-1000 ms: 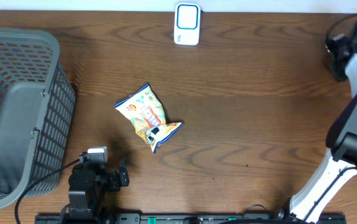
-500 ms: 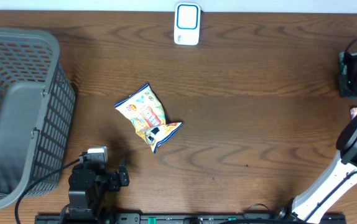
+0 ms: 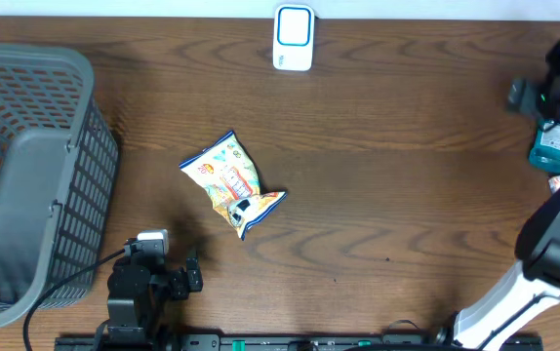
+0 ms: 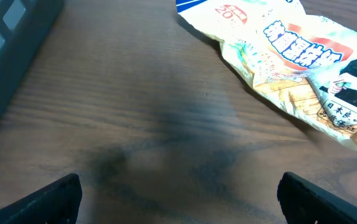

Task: Scan the item barcode
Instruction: 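Carry the Listerine bottle to the right edge and release it, then reach the right gripper to the yellow snack bag and grasp it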

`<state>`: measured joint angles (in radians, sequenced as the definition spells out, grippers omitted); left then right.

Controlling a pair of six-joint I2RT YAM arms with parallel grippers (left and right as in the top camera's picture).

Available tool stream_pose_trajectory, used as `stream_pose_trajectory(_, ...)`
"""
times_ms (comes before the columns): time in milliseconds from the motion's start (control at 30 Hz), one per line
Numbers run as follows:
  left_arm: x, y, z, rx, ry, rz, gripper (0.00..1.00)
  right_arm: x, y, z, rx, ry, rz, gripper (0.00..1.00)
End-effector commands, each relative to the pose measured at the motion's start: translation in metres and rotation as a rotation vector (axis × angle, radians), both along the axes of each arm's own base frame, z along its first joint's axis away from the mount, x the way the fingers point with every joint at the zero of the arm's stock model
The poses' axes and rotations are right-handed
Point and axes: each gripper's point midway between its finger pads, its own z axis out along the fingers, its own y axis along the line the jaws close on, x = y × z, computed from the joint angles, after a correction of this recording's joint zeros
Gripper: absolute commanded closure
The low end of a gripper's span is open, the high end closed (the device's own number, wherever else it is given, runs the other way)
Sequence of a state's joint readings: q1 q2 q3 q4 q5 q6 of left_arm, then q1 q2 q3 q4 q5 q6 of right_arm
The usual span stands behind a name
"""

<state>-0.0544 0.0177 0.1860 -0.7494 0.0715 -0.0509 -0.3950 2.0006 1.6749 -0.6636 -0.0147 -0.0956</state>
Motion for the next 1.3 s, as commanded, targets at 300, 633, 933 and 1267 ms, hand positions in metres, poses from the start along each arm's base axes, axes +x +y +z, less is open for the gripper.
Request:
stream_pose_trajectory(300, -0.003, 0.002, -0.006, 0.017, 0.021, 0.000, 0.02, -0.028, 0.396, 0.070, 0.823, 0.009, 0.720, 0.01)
stream_pose_trajectory(633, -0.003, 0.002, -0.006, 0.017, 0.021, 0.000, 0.02, -0.083, 0.519, 0.014, 0.169, 0.028, 0.867, 0.01)
stream_pose_trajectory(933, -0.003, 0.002, -0.006, 0.017, 0.021, 0.000, 0.02, -0.132, 0.587, -0.065, -0.044, 0.085, 0.996, 0.01)
stream_pose_trajectory(1267, -0.003, 0.002, -0.006, 0.016, 0.021, 0.000, 0.02, -0.170, 0.622, -0.082, -0.058, 0.091, 1.093, 0.01)
